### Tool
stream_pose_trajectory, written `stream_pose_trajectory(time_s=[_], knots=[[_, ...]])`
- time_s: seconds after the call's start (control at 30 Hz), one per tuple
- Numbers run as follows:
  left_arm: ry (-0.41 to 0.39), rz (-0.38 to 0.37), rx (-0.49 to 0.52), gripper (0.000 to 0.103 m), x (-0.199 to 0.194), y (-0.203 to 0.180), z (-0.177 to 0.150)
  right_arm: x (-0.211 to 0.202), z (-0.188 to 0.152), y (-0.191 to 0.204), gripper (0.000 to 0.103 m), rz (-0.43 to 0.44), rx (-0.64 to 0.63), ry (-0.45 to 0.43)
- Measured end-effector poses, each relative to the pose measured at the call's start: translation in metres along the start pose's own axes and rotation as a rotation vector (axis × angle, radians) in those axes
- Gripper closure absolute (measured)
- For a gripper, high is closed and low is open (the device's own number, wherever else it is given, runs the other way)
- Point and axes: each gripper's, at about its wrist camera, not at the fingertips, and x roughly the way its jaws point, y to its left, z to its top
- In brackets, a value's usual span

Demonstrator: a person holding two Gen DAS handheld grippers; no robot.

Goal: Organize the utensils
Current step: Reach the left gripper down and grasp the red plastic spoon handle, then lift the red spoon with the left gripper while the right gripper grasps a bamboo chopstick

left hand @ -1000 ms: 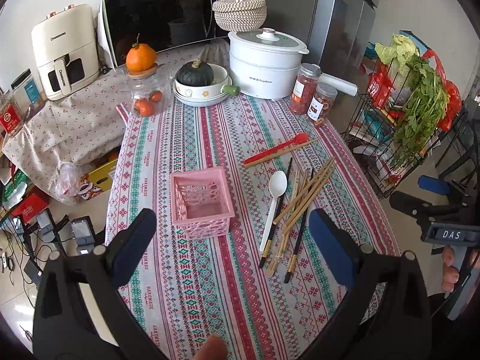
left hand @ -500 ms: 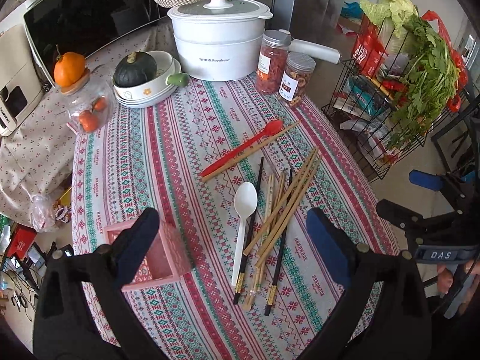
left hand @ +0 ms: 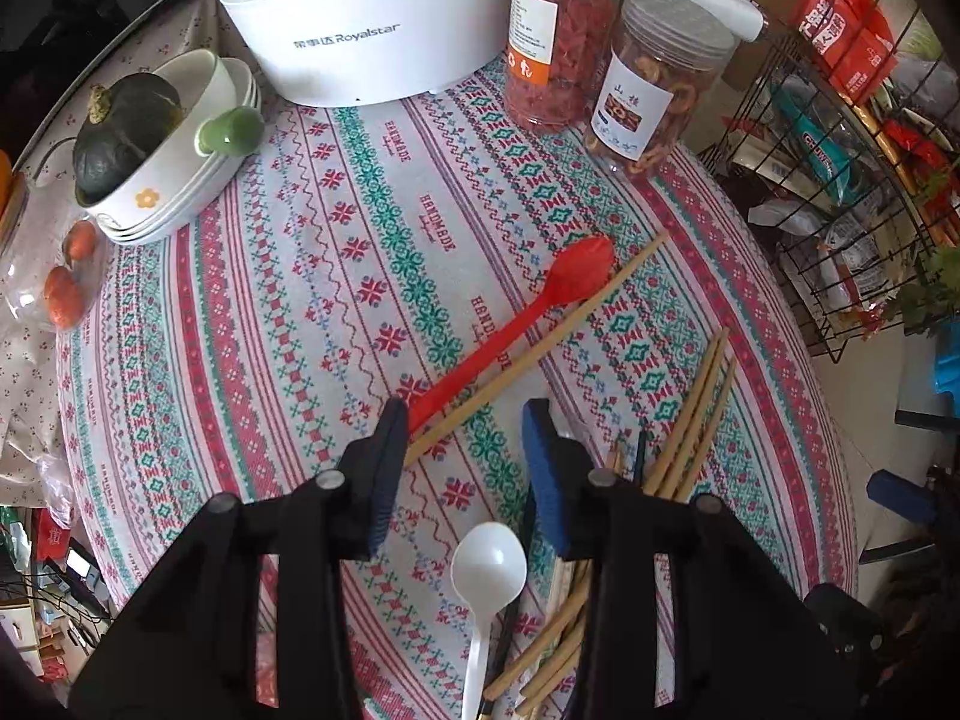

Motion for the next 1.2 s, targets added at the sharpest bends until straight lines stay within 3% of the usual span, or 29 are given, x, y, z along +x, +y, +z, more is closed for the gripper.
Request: stream_pose_trajectory(time_s=[0.27, 0.53, 0.67, 0.77, 1.13, 1.2], knots=[[0.008, -0.051, 0.041, 0.067, 0.045, -0.019, 0.038, 0.019, 0.011, -0.017, 0.023, -0.023, 0.039, 0.023], [-0.021, -0.069, 0.125, 0.067, 0.055, -0.042, 0.043, 0.021, 0.015, -0.024, 0.023, -0.017, 0.074, 0.022], [-0.025, -0.072, 0.149, 0.095, 0.058, -0.06, 0.04, 0.02, 0.015, -0.027, 0.023, -0.019, 0.083, 0.021], [-0.051, -0.078, 0.135, 0.1, 0.048, -0.058, 0.033, 0.021, 0.015, -0.029, 0.023, -0.03, 0.088, 0.02], [-0.168, -0.11, 0.073, 0.101, -0.01, -0.026, 0.002, 0.027, 0.025, -0.04, 0.023, -0.018, 0.173, 0.002], [-0.205, -0.131, 0.057, 0.101, -0.024, -0.012, -0.001, 0.031, 0.027, -0.038, 0.028, -0.009, 0.186, 0.001]])
